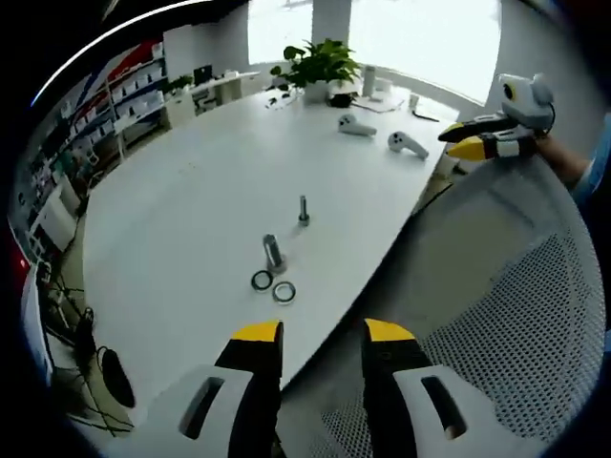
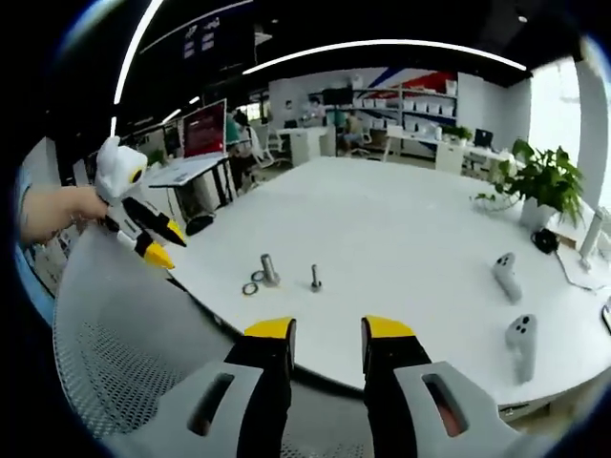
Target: Place the washer onto the threaded stud by aligning its center hole with the stud, sliding it down to the base, and recovering from edge contact or off-axis alignment until the washer reaches the visible bottom stop.
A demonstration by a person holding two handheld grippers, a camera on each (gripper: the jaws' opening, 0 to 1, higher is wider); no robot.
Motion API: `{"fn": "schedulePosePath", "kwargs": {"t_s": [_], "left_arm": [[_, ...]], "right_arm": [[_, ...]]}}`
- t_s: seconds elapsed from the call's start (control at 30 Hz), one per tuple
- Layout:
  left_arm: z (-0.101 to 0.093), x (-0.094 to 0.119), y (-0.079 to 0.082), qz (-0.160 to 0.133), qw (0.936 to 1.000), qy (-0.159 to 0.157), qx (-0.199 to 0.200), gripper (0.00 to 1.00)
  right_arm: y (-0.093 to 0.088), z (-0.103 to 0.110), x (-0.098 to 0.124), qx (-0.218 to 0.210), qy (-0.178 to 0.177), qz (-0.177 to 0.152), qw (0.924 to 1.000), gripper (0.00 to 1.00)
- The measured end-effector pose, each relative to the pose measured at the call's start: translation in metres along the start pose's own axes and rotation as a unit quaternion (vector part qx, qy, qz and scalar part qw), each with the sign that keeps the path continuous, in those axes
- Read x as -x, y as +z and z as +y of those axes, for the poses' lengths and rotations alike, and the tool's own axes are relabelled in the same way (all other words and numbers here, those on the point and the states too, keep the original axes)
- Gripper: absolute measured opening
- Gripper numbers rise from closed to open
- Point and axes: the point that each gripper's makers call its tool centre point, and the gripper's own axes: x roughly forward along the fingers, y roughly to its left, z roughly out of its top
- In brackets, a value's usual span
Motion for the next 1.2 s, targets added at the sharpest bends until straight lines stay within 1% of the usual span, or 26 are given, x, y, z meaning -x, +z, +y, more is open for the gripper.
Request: {"fn": "schedulePosePath", "kwargs": {"t_s": [0.07,0.1,0.13,0.2,0.27,0.33,0.4,0.47,0.53,0.63,0.77,0.83,0.93,1.07,1.1,1.2], "left_arm": [[0.004,-0.010,0.000,0.024,0.9994,-0.013,-0.023,0.31],[0.004,-0.014,0.000,0.032,0.9989,-0.020,-0.029,0.31],[0.005,-0.021,0.003,0.033,0.9986,-0.029,-0.030,0.31],[0.005,-0.031,0.005,0.042,0.9976,-0.042,-0.035,0.32],[0.008,-0.044,0.007,0.051,0.9959,-0.051,-0.055,0.32],[0.013,-0.058,0.008,0.059,0.9945,-0.048,-0.072,0.32],[0.018,-0.073,0.007,0.065,0.9931,-0.052,-0.083,0.32],[0.023,-0.087,0.005,0.074,0.9924,-0.052,-0.083,0.31],[0.024,-0.096,0.004,0.080,0.9921,-0.058,-0.078,0.31],[0.028,-0.113,-0.008,0.103,0.9895,-0.060,-0.081,0.32],[0.034,-0.124,-0.017,0.117,0.9875,-0.058,-0.088,0.31],[0.039,-0.131,-0.018,0.121,0.9887,-0.055,-0.069,0.31],[0.039,-0.137,-0.016,0.117,0.9903,-0.056,-0.049,0.32],[0.040,-0.144,-0.020,0.129,0.9881,-0.052,-0.066,0.32],[0.042,-0.144,-0.020,0.129,0.9877,-0.046,-0.076,0.31],[0.041,-0.146,-0.017,0.126,0.9869,-0.045,-0.091,0.31]], "right_arm": [[0.000,-0.001,-0.001,-0.006,0.000,-0.003,1.0000,0.29],[0.000,0.000,-0.002,-0.005,0.000,-0.002,1.0000,0.29],[-0.001,0.000,-0.003,0.004,-0.001,0.004,1.0000,0.29],[-0.003,0.001,-0.003,0.003,0.003,0.008,1.0000,0.27],[-0.003,0.001,-0.003,0.001,0.003,0.009,1.0000,0.27],[-0.005,0.000,-0.004,0.007,0.000,0.012,0.9999,0.27],[-0.006,0.000,-0.004,0.002,0.000,0.017,0.9999,0.26],[-0.007,0.000,-0.004,0.000,-0.002,0.018,0.9998,0.26],[-0.007,-0.001,-0.004,-0.001,-0.003,0.019,0.9998,0.26],[-0.007,-0.001,-0.004,0.000,-0.006,0.020,0.9998,0.26],[-0.007,-0.002,-0.004,-0.001,-0.009,0.020,0.9998,0.26],[-0.007,-0.002,-0.004,-0.001,-0.010,0.020,0.9998,0.26],[-0.007,-0.003,-0.004,-0.002,-0.011,0.018,0.9998,0.26],[-0.007,-0.003,-0.005,0.000,-0.012,0.018,0.9998,0.25],[-0.007,-0.004,-0.005,0.001,-0.013,0.018,0.9998,0.25],[-0.007,-0.004,-0.005,0.002,-0.014,0.017,0.9997,0.24]]}}
